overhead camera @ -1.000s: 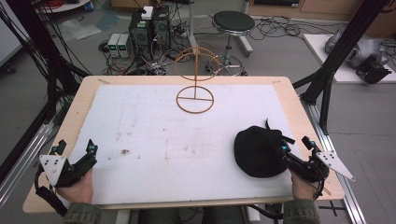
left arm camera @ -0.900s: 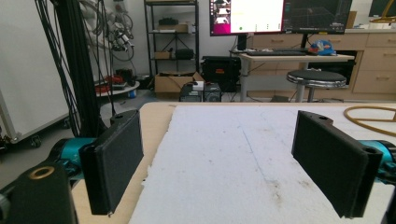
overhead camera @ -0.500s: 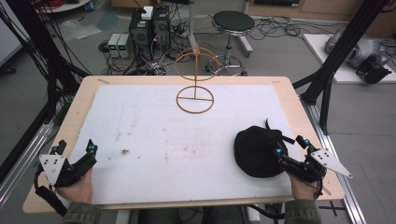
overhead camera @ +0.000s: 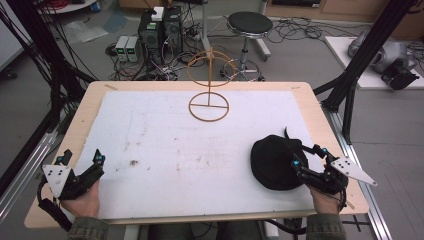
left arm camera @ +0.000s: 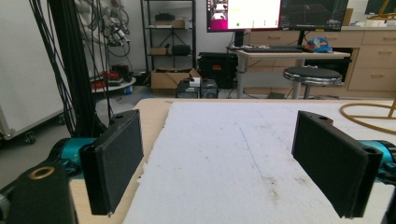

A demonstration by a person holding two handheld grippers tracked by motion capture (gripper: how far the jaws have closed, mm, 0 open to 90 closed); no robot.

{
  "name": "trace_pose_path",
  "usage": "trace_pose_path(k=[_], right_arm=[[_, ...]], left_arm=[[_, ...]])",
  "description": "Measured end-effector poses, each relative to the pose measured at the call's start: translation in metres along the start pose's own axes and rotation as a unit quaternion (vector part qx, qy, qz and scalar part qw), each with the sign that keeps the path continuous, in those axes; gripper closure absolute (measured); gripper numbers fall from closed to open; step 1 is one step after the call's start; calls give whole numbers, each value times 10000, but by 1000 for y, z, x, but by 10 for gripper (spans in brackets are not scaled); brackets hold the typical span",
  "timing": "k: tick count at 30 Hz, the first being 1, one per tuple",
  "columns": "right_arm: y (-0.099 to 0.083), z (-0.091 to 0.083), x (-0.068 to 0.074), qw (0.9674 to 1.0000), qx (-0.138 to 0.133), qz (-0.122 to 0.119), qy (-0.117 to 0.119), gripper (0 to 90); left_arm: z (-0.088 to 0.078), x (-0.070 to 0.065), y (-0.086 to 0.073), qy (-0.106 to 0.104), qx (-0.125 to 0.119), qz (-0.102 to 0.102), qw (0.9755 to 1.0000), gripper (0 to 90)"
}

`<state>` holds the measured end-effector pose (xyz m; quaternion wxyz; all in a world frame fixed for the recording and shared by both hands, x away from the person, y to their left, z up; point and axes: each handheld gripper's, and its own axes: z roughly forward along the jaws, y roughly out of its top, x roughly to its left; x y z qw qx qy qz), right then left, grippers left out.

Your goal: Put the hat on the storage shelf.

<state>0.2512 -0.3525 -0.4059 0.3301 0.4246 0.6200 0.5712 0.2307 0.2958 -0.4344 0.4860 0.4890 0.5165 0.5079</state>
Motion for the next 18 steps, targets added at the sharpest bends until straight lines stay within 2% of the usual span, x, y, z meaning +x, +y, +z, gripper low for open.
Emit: trace_pose_path(k=[5, 14, 18], right_arm=[[-1, 3, 2, 9999, 85, -73, 103, 144], [-3, 8, 7, 9989, 302, -200, 309, 144], [-6, 13, 11, 9975, 488, -360, 363, 144]], left_arm=[[1, -2, 1, -73, 31, -23, 10000, 168], [1, 0, 0, -45, 67, -25, 10000, 168], [1, 2, -1, -28, 62, -39, 10000, 168]])
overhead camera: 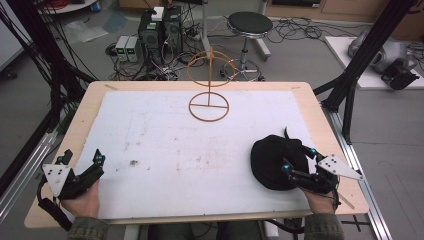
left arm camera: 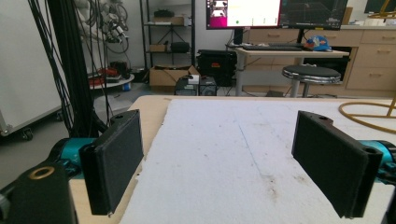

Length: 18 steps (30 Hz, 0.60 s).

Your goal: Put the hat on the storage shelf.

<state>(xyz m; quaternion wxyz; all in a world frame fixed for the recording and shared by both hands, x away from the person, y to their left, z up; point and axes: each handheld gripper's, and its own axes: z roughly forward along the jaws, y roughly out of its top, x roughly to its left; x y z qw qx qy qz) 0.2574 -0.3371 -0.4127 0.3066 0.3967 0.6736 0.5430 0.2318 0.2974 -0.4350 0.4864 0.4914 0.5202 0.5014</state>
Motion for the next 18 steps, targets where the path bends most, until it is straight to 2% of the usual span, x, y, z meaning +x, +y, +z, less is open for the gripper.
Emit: trace_pose_path(k=[6, 8, 12, 16, 18], right_arm=[[-3, 7, 2, 9993, 284, -221, -74, 144], [-6, 10, 2, 9980, 547, -297, -80, 144], [-9, 13, 2, 9971, 710, -281, -62, 154], [-10, 12, 3, 9967, 755, -281, -16, 228], [-10, 10, 1, 9971, 737, -182, 13, 311]], left_arm=[[1, 0, -1, 1, 34, 23, 10000, 168], [1, 1, 0, -4, 35, 16, 10000, 168], [1, 2, 0, 24, 23, -4, 10000, 168], [1, 2, 0, 26, 43, 3, 10000, 168], [1, 2, 0, 16, 73, 8, 10000, 171]])
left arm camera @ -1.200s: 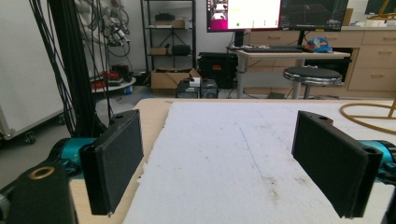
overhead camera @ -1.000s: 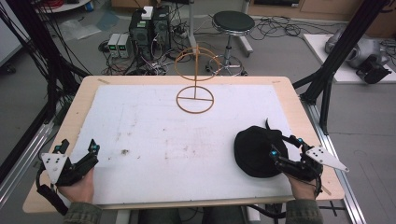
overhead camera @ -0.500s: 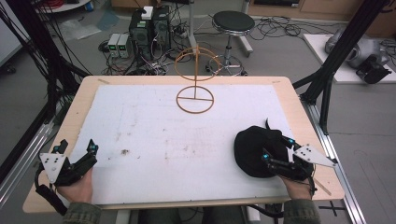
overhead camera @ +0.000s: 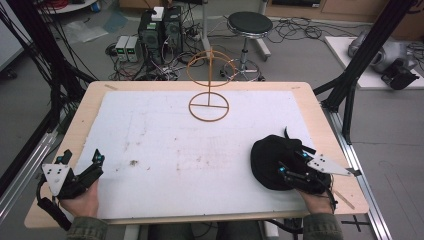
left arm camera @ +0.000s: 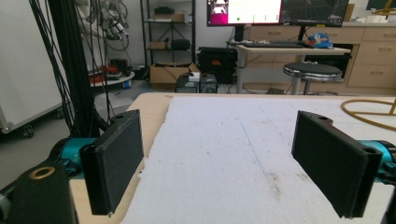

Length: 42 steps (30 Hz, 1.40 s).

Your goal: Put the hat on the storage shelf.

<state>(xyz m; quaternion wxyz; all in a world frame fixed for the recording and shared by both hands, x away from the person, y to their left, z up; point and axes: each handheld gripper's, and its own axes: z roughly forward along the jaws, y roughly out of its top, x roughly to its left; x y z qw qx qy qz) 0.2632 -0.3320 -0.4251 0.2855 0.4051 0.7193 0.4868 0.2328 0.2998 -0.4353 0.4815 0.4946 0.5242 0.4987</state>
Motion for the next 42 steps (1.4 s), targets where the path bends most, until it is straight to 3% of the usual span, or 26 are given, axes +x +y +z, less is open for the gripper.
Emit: trace_pose_path(k=[7, 8, 13, 15, 18, 20, 42], right_arm=[[-2, -1, -3, 9999, 58, 92, 83, 444], [-2, -1, -3, 9999, 101, 62, 27, 504], [-2, -2, -4, 9997, 122, 197, 21, 633], [-2, -2, -4, 9998, 127, 172, -15, 669], [-2, -2, -2, 9998, 173, 76, -77, 828], [-2, -3, -2, 9998, 188, 86, -76, 864], [0, -6, -3, 9997, -7, 174, -149, 875]], left_arm=[[0, 1, 1, 4, 4, 4, 10000, 174], [0, 1, 1, 4, 8, 7, 10000, 173], [0, 1, 1, 3, 1, 39, 10000, 173], [0, 1, 1, 4, 2, 37, 10000, 174], [0, 1, 0, -1, 6, 35, 10000, 174], [0, 1, 0, -2, 3, 36, 10000, 173], [1, -1, 0, -49, -2, 43, 10000, 174]])
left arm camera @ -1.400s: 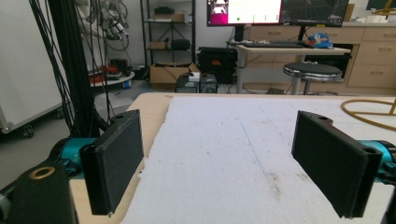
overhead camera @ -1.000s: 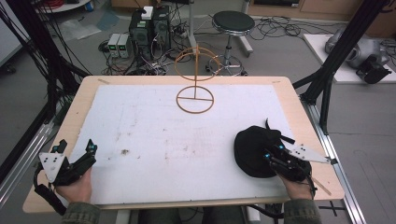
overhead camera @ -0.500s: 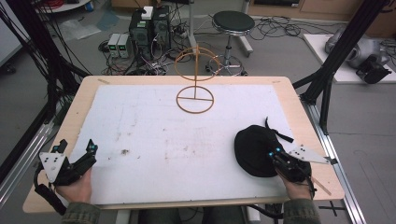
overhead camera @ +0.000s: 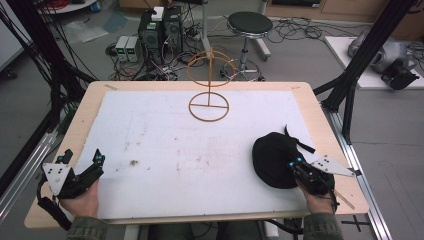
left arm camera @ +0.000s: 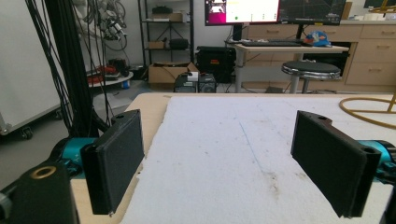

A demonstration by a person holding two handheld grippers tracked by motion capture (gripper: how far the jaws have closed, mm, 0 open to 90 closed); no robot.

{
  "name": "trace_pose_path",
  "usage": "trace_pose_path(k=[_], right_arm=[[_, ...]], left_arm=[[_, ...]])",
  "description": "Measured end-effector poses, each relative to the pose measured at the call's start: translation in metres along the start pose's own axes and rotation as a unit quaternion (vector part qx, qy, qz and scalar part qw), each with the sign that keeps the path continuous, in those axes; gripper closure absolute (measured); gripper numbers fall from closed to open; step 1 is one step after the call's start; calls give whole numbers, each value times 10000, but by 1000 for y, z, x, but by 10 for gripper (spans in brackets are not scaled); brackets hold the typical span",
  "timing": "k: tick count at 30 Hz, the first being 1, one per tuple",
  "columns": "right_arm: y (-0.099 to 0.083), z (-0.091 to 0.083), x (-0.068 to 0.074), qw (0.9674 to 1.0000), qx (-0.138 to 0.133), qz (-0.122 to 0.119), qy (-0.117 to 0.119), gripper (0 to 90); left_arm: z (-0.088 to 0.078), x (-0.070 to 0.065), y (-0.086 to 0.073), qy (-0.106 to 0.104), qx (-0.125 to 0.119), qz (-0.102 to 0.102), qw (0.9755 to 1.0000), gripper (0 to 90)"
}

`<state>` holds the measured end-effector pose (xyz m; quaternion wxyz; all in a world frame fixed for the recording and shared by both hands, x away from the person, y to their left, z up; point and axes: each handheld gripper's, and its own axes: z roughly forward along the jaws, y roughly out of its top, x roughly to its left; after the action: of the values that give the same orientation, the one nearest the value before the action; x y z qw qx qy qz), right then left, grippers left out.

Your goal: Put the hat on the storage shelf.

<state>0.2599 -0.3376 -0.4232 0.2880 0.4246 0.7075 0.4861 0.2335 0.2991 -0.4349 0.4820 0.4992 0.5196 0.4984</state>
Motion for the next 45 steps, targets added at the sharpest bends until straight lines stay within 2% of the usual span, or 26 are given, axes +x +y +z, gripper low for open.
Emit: trace_pose_path(k=[8, 14, 23, 31, 34, 38, 39, 40, 41, 45], right_arm=[[5, -1, -1, 9995, -217, 208, 7, 874], [12, 3, 1, 9979, -600, 257, 50, 874], [26, 11, 6, 9947, -949, 365, 118, 874], [41, 19, 11, 9929, -1163, 209, 112, 874], [47, 24, 12, 9912, -1281, 309, 135, 874], [60, 32, 10, 9869, -1504, 540, 218, 874], [60, 32, 10, 9869, -1504, 540, 218, 874], [65, 34, 10, 9852, -1586, 601, 254, 874], [65, 34, 10, 9852, -1586, 601, 254, 874], [79, 40, 9, 9805, -1820, 631, 377, 874]], left_arm=[[2, 0, -1, -17, 16, -57, 10000, 174], [0, -2, -1, -48, 7, -48, 10000, 174], [-3, -4, 0, -105, 4, -32, 9999, 174], [-4, -4, 1, -113, -42, -118, 9999, 174], [-3, -4, 0, -105, -45, -158, 9998, 174], [-3, -3, 0, -103, -49, -179, 9998, 174], [-3, -3, 0, -103, -49, -182, 9998, 174], [-3, -3, 0, -108, -52, -181, 9998, 174], [-3, -3, 0, -103, -54, -184, 9998, 174], [-4, -3, 1, -100, -87, -208, 9997, 174]])
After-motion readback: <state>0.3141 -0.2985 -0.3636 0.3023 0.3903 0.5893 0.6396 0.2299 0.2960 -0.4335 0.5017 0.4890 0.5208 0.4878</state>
